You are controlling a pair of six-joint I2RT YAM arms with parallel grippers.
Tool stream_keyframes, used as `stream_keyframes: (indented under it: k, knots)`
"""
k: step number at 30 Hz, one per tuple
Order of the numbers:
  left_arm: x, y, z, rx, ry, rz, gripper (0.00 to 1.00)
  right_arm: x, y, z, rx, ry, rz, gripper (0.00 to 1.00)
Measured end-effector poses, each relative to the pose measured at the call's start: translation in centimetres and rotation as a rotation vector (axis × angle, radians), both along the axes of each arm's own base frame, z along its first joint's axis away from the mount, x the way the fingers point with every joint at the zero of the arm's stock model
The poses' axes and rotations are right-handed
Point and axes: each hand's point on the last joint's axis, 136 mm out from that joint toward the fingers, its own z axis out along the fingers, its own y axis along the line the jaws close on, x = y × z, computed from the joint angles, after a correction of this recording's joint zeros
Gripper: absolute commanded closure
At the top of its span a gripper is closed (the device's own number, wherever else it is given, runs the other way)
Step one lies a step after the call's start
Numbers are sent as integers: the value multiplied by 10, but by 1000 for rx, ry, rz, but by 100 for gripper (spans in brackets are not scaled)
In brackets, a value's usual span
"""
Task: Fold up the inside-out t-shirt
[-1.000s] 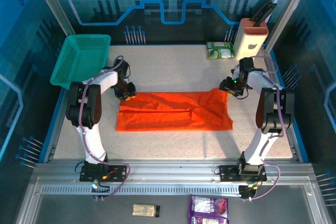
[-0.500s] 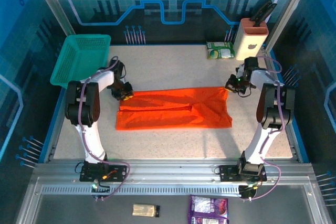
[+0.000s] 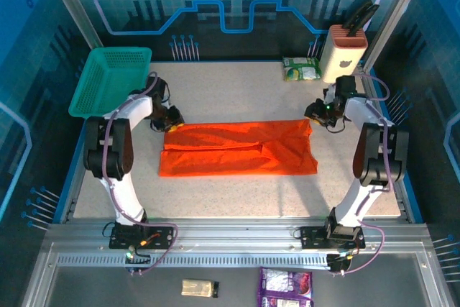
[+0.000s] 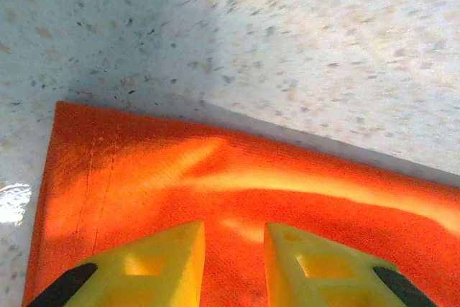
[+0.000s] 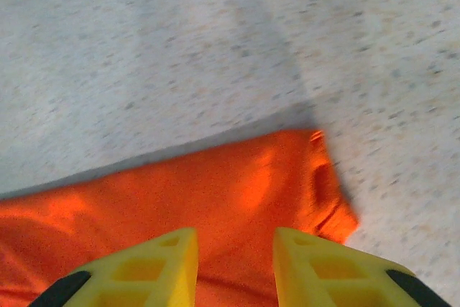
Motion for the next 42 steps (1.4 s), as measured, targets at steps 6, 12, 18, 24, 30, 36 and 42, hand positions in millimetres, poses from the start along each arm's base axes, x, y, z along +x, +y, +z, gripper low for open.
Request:
stream_keyframes:
  k: [6, 12, 18, 24, 30, 36, 42]
  knots:
    - [-21, -14, 24, 0, -39, -37, 75, -31, 75, 15, 17, -13, 176, 68]
    - [-61, -19, -9, 13, 77, -59, 80, -79, 135, -8, 22, 90, 336, 70]
    - [-77, -4, -41, 52, 172, -31, 86, -101, 158, -18, -42, 129, 407, 71]
    - [-75, -1, -48, 54, 182, -24, 87, -119, 175, -39, -182, 181, 484, 68]
    - [-75, -1, -48, 54, 182, -24, 87, -118, 181, -59, -313, 215, 519, 72]
    - [-75, -1, -47, 54, 182, -23, 87, -121, 179, -65, -423, 223, 542, 100]
    - [-75, -1, -46, 53, 179, -23, 87, -124, 176, -47, -448, 194, 539, 100]
